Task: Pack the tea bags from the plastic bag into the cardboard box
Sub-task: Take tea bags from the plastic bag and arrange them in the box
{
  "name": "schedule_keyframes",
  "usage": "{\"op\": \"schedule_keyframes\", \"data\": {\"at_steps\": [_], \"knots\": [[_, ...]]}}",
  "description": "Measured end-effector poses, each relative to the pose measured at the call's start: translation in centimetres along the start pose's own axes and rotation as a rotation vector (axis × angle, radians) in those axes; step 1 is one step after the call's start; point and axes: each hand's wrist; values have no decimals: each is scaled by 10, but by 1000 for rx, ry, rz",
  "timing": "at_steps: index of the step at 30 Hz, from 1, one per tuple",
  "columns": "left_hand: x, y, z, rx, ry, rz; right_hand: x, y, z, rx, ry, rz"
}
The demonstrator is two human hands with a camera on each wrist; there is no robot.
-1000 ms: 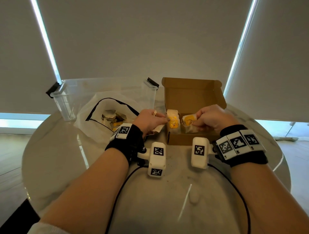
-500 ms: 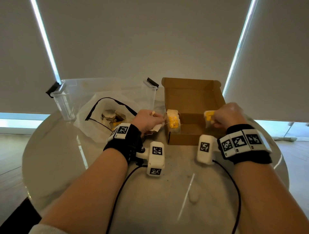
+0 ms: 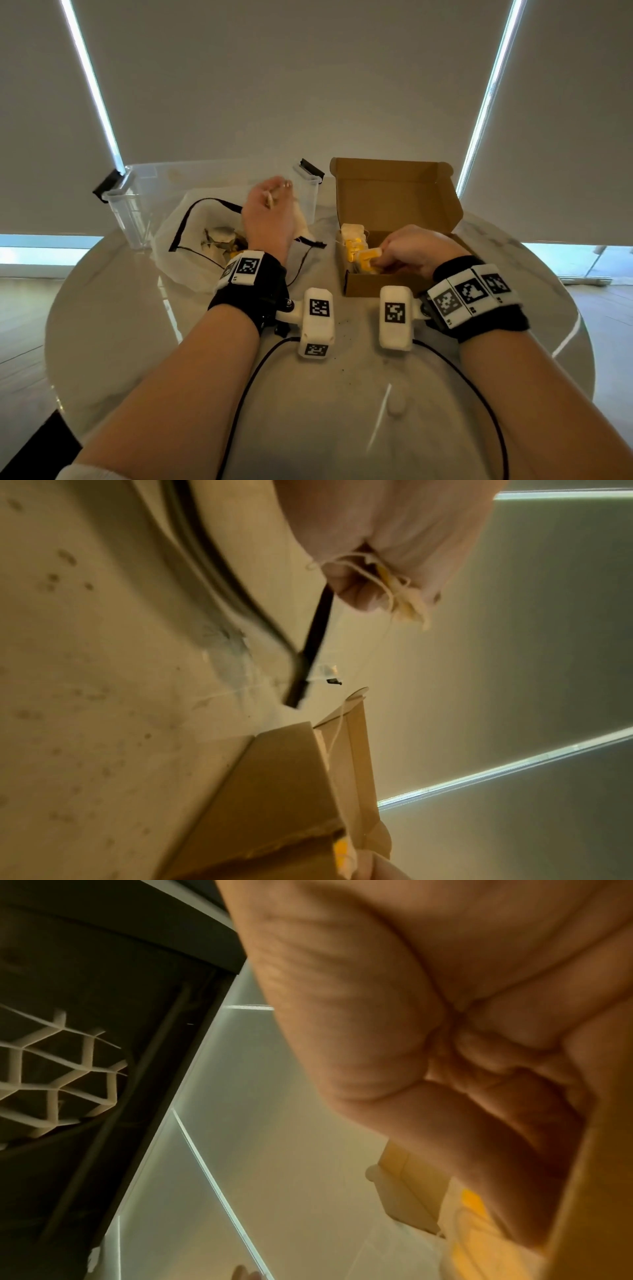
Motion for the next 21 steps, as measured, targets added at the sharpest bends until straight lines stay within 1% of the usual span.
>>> {"op": "schedule_keyframes", "data": {"at_steps": [2, 3, 4, 5, 6, 9, 10, 11, 12, 15, 21], "knots": [[2, 1, 4, -85, 89, 91, -4, -2, 0, -11, 14, -3], [3, 2, 5, -118, 101, 101, -5, -3, 0, -16, 12, -1], [3, 4, 5, -139, 81, 81, -7, -4, 0, -21, 1, 3], [2, 5, 6, -151, 28, 24, -9, -6, -1, -24, -12, 12], [1, 7, 5, -147, -58, -72, -11, -7, -2, -27, -16, 29], [-3, 18, 0, -81, -362, -464, -17, -12, -4, -30, -35, 91], [-4, 21, -2, -73, -455, -570, -18, -14, -5, -34, -45, 97], [-5, 23, -4, -64, -529, -638, -20, -15, -6, -39, -52, 96], [-5, 24, -4, -50, -576, -669, -21, -16, -6, -46, -56, 94], [-5, 23, -3, -11, -618, -685, -27, -20, -8, -68, -78, 86], [-5, 23, -5, -45, -624, -703, -33, -25, -10, -106, -166, 106]]}}
Point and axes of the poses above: each hand's wrist, its own y-axis away from the middle knuckle, its own x-axis out of the back of the hand, z = x × y, and after that the axes turned 14 degrees about z, right-handed
